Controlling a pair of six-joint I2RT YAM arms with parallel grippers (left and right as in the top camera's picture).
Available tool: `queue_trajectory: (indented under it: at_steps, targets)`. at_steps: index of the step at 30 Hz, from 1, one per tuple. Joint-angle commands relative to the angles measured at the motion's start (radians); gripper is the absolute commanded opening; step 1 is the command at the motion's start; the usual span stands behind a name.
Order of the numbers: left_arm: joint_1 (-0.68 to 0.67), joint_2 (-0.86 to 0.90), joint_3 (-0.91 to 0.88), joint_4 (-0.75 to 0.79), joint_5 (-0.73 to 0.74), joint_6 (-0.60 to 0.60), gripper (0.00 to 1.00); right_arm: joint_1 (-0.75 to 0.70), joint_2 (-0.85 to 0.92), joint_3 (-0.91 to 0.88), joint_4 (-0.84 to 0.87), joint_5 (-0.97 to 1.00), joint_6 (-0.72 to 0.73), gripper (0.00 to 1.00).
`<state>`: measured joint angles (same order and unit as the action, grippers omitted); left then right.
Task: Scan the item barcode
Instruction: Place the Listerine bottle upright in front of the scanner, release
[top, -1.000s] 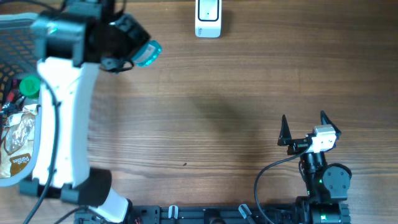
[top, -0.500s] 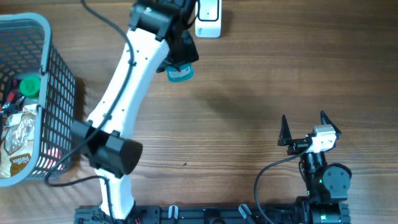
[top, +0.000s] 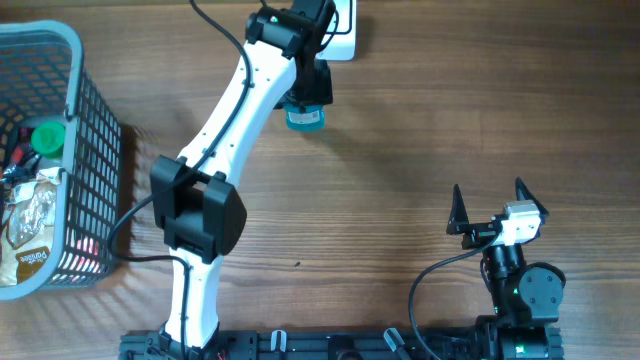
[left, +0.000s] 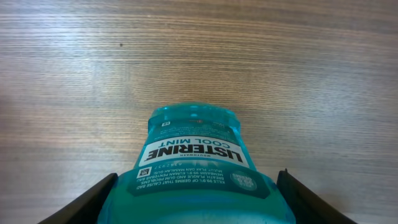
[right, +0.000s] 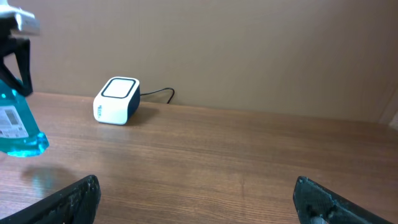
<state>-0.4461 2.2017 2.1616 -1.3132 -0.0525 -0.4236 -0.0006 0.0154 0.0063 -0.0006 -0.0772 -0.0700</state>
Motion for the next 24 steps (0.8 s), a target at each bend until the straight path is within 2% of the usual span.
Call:
queue_trajectory:
  at_steps: [1,2,10,11,14,15,20,24]
  targets:
    - [-0.007,0.004,-0.063,0.055,0.024,0.027,0.54,0.002,-0.008,-0.001,0.003,0.010,-0.008,1.00]
    - [-0.008,0.004,-0.085,0.069,0.026,0.028,0.57,0.002,-0.008,-0.001,0.003,0.010,-0.008,1.00]
    - [-0.008,0.004,-0.192,0.151,0.045,0.027,0.57,0.001,-0.008,-0.001,0.003,0.010,-0.008,1.00]
    - [-0.008,0.004,-0.200,0.154,0.045,0.027,0.59,0.002,-0.008,-0.001,0.003,0.010,-0.008,1.00]
    - [-0.008,0.000,-0.198,0.154,0.044,0.028,0.84,0.002,-0.008,-0.001,0.003,0.010,-0.008,1.00]
    - [-0.008,-0.011,-0.197,0.153,0.044,0.031,1.00,0.002,-0.008,-0.001,0.003,0.010,-0.008,1.00]
    - [-0.008,-0.084,-0.171,0.142,0.040,0.051,1.00,0.002,-0.008,-0.001,0.003,0.010,-0.008,1.00]
    - [-0.006,-0.202,-0.065,0.055,0.032,0.062,1.00,0.002,-0.008,-0.001,0.003,0.010,-0.008,1.00]
